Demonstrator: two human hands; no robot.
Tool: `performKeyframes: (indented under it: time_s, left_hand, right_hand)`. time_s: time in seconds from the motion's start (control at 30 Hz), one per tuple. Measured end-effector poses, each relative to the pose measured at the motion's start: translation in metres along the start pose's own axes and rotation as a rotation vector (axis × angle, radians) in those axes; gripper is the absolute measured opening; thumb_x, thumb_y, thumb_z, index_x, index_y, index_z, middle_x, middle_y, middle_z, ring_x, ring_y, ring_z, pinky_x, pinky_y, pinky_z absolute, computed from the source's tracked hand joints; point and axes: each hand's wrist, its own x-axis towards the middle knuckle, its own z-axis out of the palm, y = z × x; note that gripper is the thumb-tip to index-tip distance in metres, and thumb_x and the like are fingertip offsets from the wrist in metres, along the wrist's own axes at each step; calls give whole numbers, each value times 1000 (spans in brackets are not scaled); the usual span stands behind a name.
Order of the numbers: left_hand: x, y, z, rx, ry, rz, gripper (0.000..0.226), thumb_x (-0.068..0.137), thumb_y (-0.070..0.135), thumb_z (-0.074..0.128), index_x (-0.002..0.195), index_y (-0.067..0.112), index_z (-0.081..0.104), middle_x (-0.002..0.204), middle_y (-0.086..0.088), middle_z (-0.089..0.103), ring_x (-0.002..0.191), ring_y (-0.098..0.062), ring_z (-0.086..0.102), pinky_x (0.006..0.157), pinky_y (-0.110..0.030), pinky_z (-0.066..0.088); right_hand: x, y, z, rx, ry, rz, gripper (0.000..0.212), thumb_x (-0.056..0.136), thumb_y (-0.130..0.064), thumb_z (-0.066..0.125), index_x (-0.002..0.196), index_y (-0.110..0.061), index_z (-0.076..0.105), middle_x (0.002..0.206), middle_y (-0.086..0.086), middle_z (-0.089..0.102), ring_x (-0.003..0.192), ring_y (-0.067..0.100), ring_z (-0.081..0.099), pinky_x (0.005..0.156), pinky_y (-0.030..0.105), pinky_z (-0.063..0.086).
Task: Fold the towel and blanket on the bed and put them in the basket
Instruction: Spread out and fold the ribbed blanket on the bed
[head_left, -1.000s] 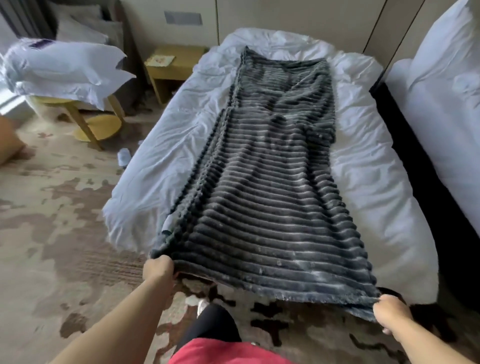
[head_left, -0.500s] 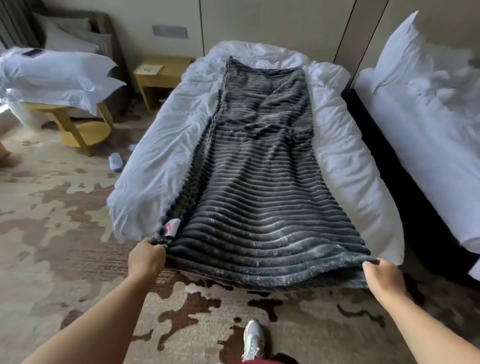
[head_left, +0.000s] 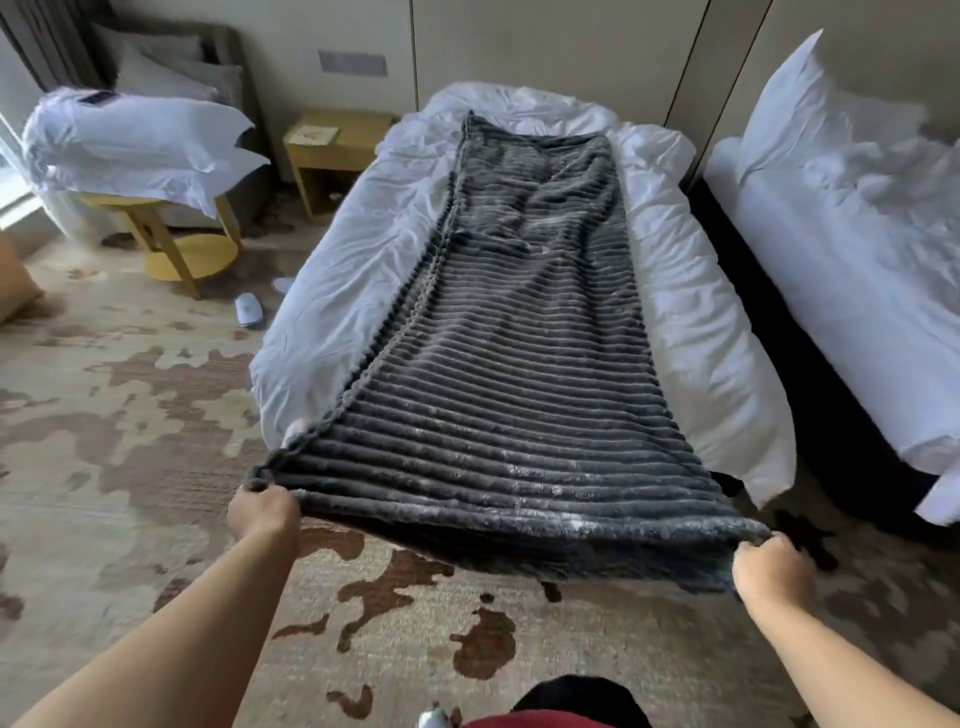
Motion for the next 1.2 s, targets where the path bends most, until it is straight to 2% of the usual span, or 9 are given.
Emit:
performKeyframes:
  time_s: [0.17, 0.37, 0.5, 0.57, 0.7, 0.8, 0.87, 1.0, 1.2]
  left_hand:
    - [-13, 12, -11, -655, 115, -354, 30, 96, 19, 48, 123, 14, 61, 123, -8, 63, 96, -24, 58, 84, -33, 48]
    - [-53, 2, -20, -562, -559, -569, 42, 104, 5, 20, 143, 4, 36, 136, -17, 49, 86, -25, 55, 63, -26, 54]
    - [-61, 5, -22, -914, -573, -712, 27, 104, 19, 28, 106, 20, 55, 84, -14, 69, 90, -17, 61, 71, -26, 54]
    - [-62, -4, -12, -1047, -484, -659, 24, 103, 17, 30, 97, 18, 53, 96, 2, 64, 98, -12, 62, 61, -28, 56]
    - [-67, -41, 14, -741, -461, -571, 39, 104, 10, 21, 136, 1, 43, 149, -8, 40, 137, -24, 39, 109, -33, 36]
    - [-73, -44, 17, -701, -420, -649, 29, 103, 11, 25, 88, 10, 50, 151, -18, 35, 133, -30, 43, 89, -24, 51]
    - [-69, -46, 16, -706, -397, -614, 25, 104, 17, 31, 89, 14, 51, 148, -13, 42, 117, -24, 56, 60, -22, 56]
    - [-52, -45, 22, -864, -403, -730, 36, 103, 26, 40, 138, 21, 44, 141, 0, 51, 124, -17, 52, 89, -32, 48]
    - [-41, -4, 42, -817, -499, -752, 39, 104, 28, 36, 139, 18, 46, 140, -3, 51, 129, -19, 48, 97, -34, 43]
  right_hand:
    - [-3, -5, -28, 127, 168, -153, 21, 82, 6, 57, 98, -1, 46, 90, 26, 55, 78, 39, 56, 59, 34, 35]
    - [27, 42, -38, 123, -133, 156, 24, 91, 4, 50, 112, 14, 56, 79, 18, 57, 71, 37, 62, 59, 38, 48]
    - [39, 46, -60, 543, 176, -86, 29, 83, 10, 46, 98, -11, 59, 94, 15, 59, 83, 30, 56, 64, 30, 46]
    - [40, 51, -61, 556, 178, -109, 28, 83, 6, 46, 95, -17, 57, 91, 11, 60, 82, 29, 55, 68, 33, 44]
    - [39, 77, -42, 375, -32, 88, 20, 86, 4, 47, 91, -12, 58, 72, 7, 57, 74, 37, 62, 69, 46, 54]
    - [34, 95, -29, 357, -43, 145, 20, 85, 3, 46, 93, -9, 60, 74, 9, 60, 76, 38, 64, 73, 49, 55]
    - [31, 96, -21, 368, -44, 155, 22, 83, 2, 48, 98, -7, 63, 85, 17, 65, 82, 40, 63, 76, 50, 55]
    - [28, 77, -15, 537, -44, 214, 24, 88, 1, 53, 108, -5, 63, 88, 13, 61, 70, 28, 58, 67, 38, 50]
    - [48, 17, -19, 1088, -107, 399, 36, 92, 3, 48, 127, -3, 54, 114, 16, 55, 96, 30, 56, 69, 37, 51]
